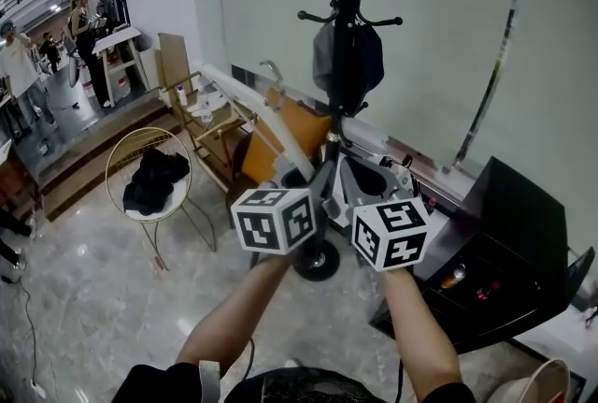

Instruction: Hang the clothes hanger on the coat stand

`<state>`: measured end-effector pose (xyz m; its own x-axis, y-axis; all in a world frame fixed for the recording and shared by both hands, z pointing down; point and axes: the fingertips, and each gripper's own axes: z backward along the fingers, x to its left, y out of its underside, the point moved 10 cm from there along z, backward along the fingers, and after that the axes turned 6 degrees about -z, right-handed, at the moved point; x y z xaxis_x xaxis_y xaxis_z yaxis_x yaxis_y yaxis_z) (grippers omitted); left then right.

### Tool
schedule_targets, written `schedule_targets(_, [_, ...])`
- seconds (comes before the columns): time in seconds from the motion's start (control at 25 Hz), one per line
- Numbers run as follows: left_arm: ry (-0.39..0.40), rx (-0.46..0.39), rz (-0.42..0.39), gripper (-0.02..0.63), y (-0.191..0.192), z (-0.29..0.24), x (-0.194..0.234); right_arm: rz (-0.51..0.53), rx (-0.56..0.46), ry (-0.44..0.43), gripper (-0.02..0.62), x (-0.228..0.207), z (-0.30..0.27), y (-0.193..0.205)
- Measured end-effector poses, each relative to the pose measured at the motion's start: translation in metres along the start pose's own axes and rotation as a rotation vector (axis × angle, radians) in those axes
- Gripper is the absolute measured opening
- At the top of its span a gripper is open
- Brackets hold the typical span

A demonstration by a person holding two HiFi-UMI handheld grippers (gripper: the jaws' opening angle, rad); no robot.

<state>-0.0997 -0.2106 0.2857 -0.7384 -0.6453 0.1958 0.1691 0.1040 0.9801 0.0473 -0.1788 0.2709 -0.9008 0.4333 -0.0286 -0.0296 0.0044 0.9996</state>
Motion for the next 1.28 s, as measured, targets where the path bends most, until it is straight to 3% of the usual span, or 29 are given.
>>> schedule_targets(0.64, [0.031,0.016,-0.033,0.1,-0.009,-0.039,0.048,-0.018,-0.025,0.026,-0.006,-0.017,-0.062,0.0])
schedule_targets(1.28, [-0.021,-0.014,-0.042,0.101,-0.014,-0.129,0.071,-0.01,-0.03,-0.048,-0.006,-0.095,-0.125,0.003])
